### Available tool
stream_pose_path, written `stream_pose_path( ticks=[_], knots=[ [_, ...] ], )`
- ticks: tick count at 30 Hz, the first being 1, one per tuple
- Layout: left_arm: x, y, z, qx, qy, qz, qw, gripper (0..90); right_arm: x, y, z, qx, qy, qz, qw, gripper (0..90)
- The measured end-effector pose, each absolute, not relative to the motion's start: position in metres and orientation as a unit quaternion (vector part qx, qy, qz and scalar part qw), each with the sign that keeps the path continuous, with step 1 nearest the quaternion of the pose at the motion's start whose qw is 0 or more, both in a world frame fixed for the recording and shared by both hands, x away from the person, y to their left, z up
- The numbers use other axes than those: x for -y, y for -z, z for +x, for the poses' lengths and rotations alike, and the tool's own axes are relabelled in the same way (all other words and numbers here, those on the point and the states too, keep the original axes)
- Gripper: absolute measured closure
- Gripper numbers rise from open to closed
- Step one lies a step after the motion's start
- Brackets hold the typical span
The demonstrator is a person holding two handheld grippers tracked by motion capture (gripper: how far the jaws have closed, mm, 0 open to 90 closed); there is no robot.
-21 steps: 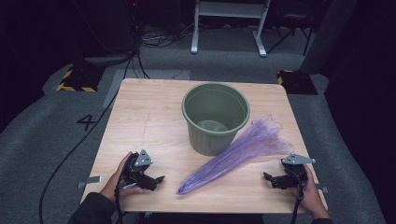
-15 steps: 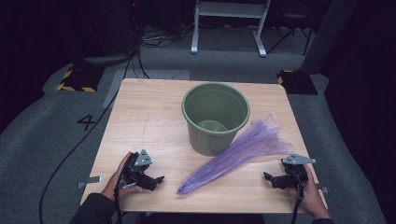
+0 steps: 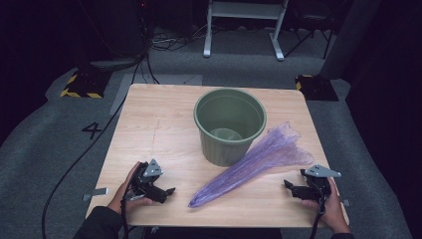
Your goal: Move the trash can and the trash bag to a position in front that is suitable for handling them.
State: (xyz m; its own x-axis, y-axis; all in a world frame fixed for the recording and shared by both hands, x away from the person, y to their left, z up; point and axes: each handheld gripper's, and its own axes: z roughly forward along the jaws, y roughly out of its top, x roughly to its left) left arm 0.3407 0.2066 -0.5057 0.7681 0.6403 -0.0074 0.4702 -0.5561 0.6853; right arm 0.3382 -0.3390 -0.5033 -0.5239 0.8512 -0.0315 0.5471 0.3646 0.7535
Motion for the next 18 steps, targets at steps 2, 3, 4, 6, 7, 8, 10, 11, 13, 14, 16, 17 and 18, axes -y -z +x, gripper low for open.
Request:
stream_pose_path(
  ticks=[2,3,4,6,7,8,10,11,13,14,16,17,18],
  knots=[
    [-0.2066,0.5057,0.3409,-0.317,-0.122,0.874,0.348,0.0,0.3378,0.5032,0.336,-0.801,-0.351,0.433,0.217,16.0],
    [-0.2066,0.5057,0.3409,-0.317,-0.122,0.874,0.348,0.0,0.3377,0.5033,0.3352,-0.801,-0.352,0.432,0.216,15.7],
    [-0.2066,0.5057,0.3409,-0.317,-0.122,0.874,0.348,0.0,0.3381,0.5029,0.3342,-0.8,-0.355,0.432,0.216,16.4],
    [-0.2065,0.5057,0.341,-0.317,-0.122,0.874,0.348,0.0,0.3389,0.5024,0.3332,-0.799,-0.358,0.432,0.215,16.2],
    [-0.2066,0.5057,0.341,-0.317,-0.122,0.874,0.348,0.0,0.3409,0.5009,0.3315,-0.796,-0.363,0.434,0.217,16.3],
    [-0.2066,0.5057,0.341,-0.317,-0.122,0.874,0.348,0.0,0.3409,0.5009,0.3315,-0.796,-0.363,0.434,0.217,16.3],
    [-0.2066,0.5057,0.3409,-0.317,-0.122,0.874,0.348,0.0,0.3434,0.4987,0.3301,-0.789,-0.37,0.439,0.221,16.6],
    [-0.2066,0.5057,0.341,-0.317,-0.122,0.874,0.348,0.0,0.3436,0.4985,0.3302,-0.788,-0.37,0.44,0.221,16.6],
    [-0.2066,0.5057,0.341,-0.317,-0.122,0.874,0.348,0.0,0.3431,0.4978,0.3303,-0.787,-0.37,0.44,0.223,16.6],
    [-0.2066,0.5057,0.341,-0.317,-0.122,0.874,0.348,0.0,0.3431,0.4978,0.3303,-0.787,-0.37,0.44,0.223,16.6],
    [-0.2066,0.5057,0.341,-0.317,-0.122,0.874,0.348,0.0,0.3421,0.4967,0.3304,-0.789,-0.371,0.437,0.223,16.4],
    [-0.2066,0.5057,0.341,-0.317,-0.122,0.874,0.348,0.0,0.3408,0.496,0.3303,-0.791,-0.368,0.434,0.225,16.2],
    [-0.2066,0.5057,0.341,-0.317,-0.122,0.874,0.348,0.0,0.3383,0.4945,0.3295,-0.795,-0.364,0.427,0.23,16.0]
  ],
)
